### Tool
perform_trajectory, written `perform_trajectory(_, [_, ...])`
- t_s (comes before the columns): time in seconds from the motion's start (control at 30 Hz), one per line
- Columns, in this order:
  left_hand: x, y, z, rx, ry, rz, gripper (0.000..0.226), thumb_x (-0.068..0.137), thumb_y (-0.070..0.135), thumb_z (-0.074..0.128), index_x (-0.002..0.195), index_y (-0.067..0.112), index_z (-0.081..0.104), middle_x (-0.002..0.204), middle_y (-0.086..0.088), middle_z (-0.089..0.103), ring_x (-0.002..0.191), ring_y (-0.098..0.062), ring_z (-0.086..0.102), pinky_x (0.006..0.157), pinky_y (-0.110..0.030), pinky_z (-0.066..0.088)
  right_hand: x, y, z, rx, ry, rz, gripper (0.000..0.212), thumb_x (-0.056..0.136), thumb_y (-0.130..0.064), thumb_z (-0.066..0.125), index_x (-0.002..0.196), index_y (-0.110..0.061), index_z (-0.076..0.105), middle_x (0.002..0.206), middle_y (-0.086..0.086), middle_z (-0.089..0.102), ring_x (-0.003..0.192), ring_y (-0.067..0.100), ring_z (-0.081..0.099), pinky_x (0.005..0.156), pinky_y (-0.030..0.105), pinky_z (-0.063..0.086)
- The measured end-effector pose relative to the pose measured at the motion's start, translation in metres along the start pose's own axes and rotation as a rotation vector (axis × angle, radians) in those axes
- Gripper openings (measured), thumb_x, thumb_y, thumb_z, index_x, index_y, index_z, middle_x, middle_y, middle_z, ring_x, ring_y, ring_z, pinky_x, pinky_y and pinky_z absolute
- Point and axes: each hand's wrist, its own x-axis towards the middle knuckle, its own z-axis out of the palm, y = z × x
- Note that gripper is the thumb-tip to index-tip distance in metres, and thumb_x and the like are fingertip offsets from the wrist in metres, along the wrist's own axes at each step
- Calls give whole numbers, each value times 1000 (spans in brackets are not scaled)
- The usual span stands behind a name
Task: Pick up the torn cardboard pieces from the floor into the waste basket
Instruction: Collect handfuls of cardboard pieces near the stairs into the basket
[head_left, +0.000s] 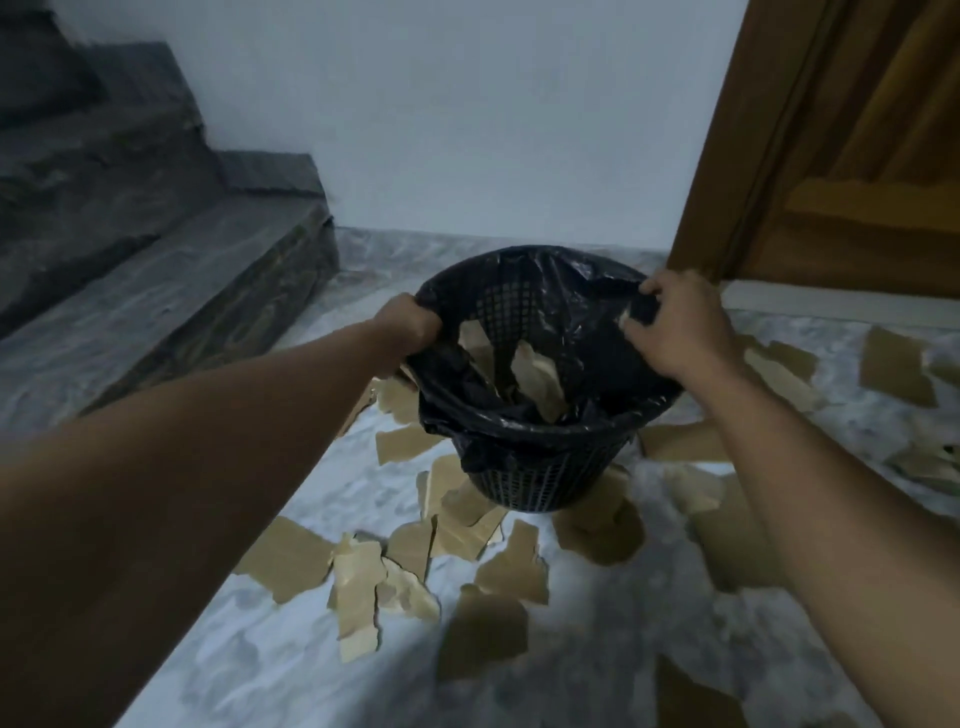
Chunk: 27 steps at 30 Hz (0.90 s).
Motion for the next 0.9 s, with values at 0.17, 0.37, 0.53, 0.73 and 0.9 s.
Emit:
perform_trajectory(0.17, [-5,5,-9,-182,-259,-166,28,101,11,36,114,-3,57,85,-19,69,72,-31,70,65,-46,60,-30,13,-22,396,-280,480,50,79,-18,74,124,-14,53,124,16,59,106,33,60,82,42,56])
perform_trajectory(0.37, [4,36,-48,-456,-225,-5,34,99,10,30,104,-2,62,90,-21,73,73,-32,72,54,-48,60,-30,-30,-59,988,-428,673,29,98,-21,56,122,-7,49,118,15,57,110,32,57,92,51,52])
perform_trajectory(0.53, [34,26,-92,-844,-47,96,24,92,2,46,107,1,64,94,-21,71,72,-36,71,51,-47,57,-4,-127,-17,1136,-420,649,26,100,-25,54,114,-4,56,121,17,59,100,33,63,75,52,55])
perform_trajectory(0.73, [81,-22,-158,-1018,-1,161,23,94,14,49,110,14,64,100,-13,73,85,-31,71,61,-38,59,19,-233,96,1329,-428,446,35,100,-4,45,133,-8,54,130,14,63,114,30,65,74,41,60])
perform_trajectory(0.9, [118,-63,-175,-1007,4,138,21,101,18,46,120,19,54,107,-9,70,92,-29,69,73,-45,60,43,-275,153,1349,-361,515,39,100,-7,48,138,-1,46,132,12,56,121,37,58,75,44,58])
